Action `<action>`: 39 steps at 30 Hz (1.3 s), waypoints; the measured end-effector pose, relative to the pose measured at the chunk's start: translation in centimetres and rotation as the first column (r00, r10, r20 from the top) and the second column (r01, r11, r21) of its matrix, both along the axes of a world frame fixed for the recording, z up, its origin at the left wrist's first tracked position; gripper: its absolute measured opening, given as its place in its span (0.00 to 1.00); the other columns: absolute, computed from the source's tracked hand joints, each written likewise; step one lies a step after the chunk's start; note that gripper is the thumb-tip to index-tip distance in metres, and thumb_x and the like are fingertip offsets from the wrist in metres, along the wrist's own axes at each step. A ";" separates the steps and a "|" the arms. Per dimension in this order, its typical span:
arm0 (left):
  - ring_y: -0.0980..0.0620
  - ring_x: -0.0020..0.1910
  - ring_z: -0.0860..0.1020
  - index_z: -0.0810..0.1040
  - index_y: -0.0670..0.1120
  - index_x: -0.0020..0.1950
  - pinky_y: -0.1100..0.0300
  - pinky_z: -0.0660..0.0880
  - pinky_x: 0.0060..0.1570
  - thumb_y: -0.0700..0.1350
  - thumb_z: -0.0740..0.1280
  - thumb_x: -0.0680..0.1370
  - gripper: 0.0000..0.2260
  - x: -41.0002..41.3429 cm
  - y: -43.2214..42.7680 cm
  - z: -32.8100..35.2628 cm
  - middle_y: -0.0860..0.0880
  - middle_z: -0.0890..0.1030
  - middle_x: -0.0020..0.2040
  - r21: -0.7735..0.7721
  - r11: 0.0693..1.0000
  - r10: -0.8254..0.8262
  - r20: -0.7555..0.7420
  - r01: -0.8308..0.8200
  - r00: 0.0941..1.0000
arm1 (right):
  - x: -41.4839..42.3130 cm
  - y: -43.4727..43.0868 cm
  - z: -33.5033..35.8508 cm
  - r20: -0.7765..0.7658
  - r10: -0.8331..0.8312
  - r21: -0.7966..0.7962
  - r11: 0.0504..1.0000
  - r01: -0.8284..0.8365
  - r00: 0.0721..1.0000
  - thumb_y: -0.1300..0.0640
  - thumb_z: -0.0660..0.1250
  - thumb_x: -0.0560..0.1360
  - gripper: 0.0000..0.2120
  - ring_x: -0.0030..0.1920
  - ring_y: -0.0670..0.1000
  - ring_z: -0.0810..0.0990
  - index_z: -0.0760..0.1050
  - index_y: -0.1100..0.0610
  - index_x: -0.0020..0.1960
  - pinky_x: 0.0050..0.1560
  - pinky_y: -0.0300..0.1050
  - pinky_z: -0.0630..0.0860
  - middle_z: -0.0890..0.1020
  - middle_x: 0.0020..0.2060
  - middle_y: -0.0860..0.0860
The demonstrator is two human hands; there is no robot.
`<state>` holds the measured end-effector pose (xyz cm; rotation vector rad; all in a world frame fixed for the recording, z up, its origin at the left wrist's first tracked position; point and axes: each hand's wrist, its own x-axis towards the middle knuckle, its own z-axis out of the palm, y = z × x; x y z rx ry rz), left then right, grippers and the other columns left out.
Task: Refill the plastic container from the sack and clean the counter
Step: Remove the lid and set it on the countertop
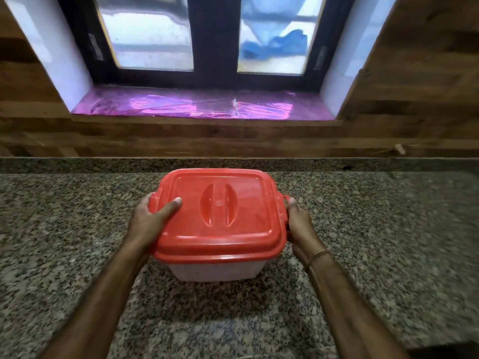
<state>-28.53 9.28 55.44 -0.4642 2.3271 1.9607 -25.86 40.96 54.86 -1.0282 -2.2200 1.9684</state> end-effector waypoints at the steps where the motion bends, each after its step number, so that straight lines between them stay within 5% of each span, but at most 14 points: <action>1: 0.46 0.52 0.85 0.72 0.49 0.74 0.53 0.83 0.43 0.59 0.78 0.71 0.35 -0.2 -0.2 -0.1 0.45 0.82 0.60 -0.004 1.000 0.007 0.002 -0.007 1.000 | 0.3 0.1 -0.1 0.009 -0.003 -0.087 0.996 0.004 1.000 0.43 0.54 0.86 0.24 0.33 0.52 0.82 0.82 0.58 0.49 0.34 0.45 0.81 0.83 0.37 0.55; 4: 0.45 0.52 0.85 0.74 0.49 0.72 0.47 0.83 0.51 0.60 0.79 0.70 0.34 -0.4 -0.2 0.0 0.45 0.83 0.59 -0.008 1.000 -0.005 -0.003 0.005 1.000 | 1.0 -0.3 -0.1 -0.022 0.025 -0.113 0.993 -0.027 0.999 0.46 0.55 0.86 0.18 0.34 0.49 0.81 0.78 0.56 0.49 0.34 0.43 0.80 0.82 0.40 0.53; 7: 0.44 0.53 0.85 0.71 0.50 0.75 0.42 0.83 0.55 0.67 0.80 0.61 0.47 -0.2 -0.3 0.3 0.45 0.82 0.61 -0.008 1.000 0.006 0.003 -0.006 1.000 | 1.8 -1.2 0.4 -0.162 -0.020 0.260 0.964 0.062 0.987 0.38 0.53 0.83 0.21 0.47 0.49 0.82 0.75 0.51 0.60 0.45 0.46 0.84 0.80 0.54 0.52; 10: 0.44 0.56 0.84 0.67 0.51 0.78 0.41 0.83 0.55 0.68 0.79 0.61 0.50 0.3 -0.1 0.5 0.46 0.80 0.64 0.022 1.000 -0.006 -0.018 0.007 1.000 | 3.1 -2.4 0.9 -0.192 0.119 0.388 0.921 -0.036 0.974 0.25 0.49 0.77 0.30 0.51 0.51 0.84 0.78 0.46 0.55 0.47 0.53 0.85 0.81 0.53 0.49; 16: 0.44 0.56 0.83 0.64 0.52 0.79 0.43 0.84 0.51 0.61 0.79 0.69 0.43 0.5 -0.3 0.7 0.45 0.79 0.66 0.055 0.998 -0.036 -0.049 0.039 0.998 | 3.9 -3.6 2.5 -0.283 0.094 0.113 0.991 -0.064 0.954 0.31 0.60 0.78 0.15 0.51 0.51 0.87 0.78 0.34 0.58 0.51 0.56 0.86 0.86 0.55 0.50; 19: 0.45 0.56 0.82 0.65 0.50 0.79 0.46 0.83 0.51 0.57 0.79 0.71 0.40 0.3 -0.5 1.1 0.45 0.79 0.65 0.055 0.998 -0.029 -0.073 0.033 0.997 | 4.2 -4.3 2.8 -0.261 0.104 0.097 0.992 -0.081 0.960 0.30 0.62 0.76 0.33 0.57 0.52 0.85 0.69 0.46 0.76 0.55 0.57 0.84 0.81 0.64 0.52; 26: 0.45 0.56 0.83 0.65 0.48 0.79 0.43 0.83 0.56 0.59 0.77 0.72 0.41 0.0 -0.7 3.0 0.43 0.80 0.65 0.051 0.999 -0.003 -0.150 0.010 0.989 | 4.6 -5.7 4.1 -0.352 0.092 0.166 0.986 -0.035 0.932 0.27 0.67 0.68 0.47 0.59 0.52 0.84 0.60 0.46 0.80 0.55 0.59 0.84 0.78 0.67 0.51; 29: 0.48 0.55 0.84 0.68 0.49 0.78 0.49 0.84 0.51 0.60 0.77 0.72 0.39 -0.2 0.1 4.6 0.46 0.82 0.63 0.059 0.998 -0.006 -0.200 0.018 0.980 | 4.7 -4.9 5.5 -0.436 0.034 0.079 0.997 0.000 0.900 0.37 0.74 0.72 0.42 0.57 0.53 0.85 0.61 0.46 0.80 0.52 0.59 0.85 0.79 0.65 0.51; 33: 0.49 0.54 0.84 0.70 0.49 0.75 0.47 0.83 0.54 0.60 0.77 0.71 0.36 -0.9 3.5 6.6 0.49 0.83 0.60 0.023 0.999 -0.041 -0.230 0.047 0.972 | 4.0 -0.6 6.9 -0.395 -0.091 -0.273 0.962 -0.023 0.914 0.55 0.78 0.71 0.36 0.55 0.58 0.87 0.67 0.49 0.76 0.53 0.61 0.84 0.83 0.61 0.54; 36: 0.50 0.55 0.84 0.70 0.50 0.74 0.47 0.81 0.59 0.64 0.77 0.69 0.39 -1.2 7.6 7.6 0.50 0.83 0.60 0.026 0.987 -0.147 -0.218 0.156 0.965 | 4.1 4.4 6.8 -0.353 -0.129 -0.381 0.924 -0.017 0.927 0.59 0.78 0.71 0.36 0.55 0.61 0.87 0.68 0.51 0.75 0.53 0.63 0.84 0.83 0.63 0.57; 39: 0.52 0.63 0.79 0.64 0.51 0.79 0.51 0.76 0.65 0.66 0.66 0.79 0.34 -0.3 12.5 8.1 0.53 0.78 0.68 0.019 0.961 -0.263 -0.236 0.275 0.935 | 5.0 10.0 6.3 -0.336 -0.167 -0.413 0.910 0.014 0.927 0.59 0.77 0.72 0.33 0.58 0.62 0.85 0.70 0.51 0.75 0.52 0.63 0.84 0.83 0.64 0.59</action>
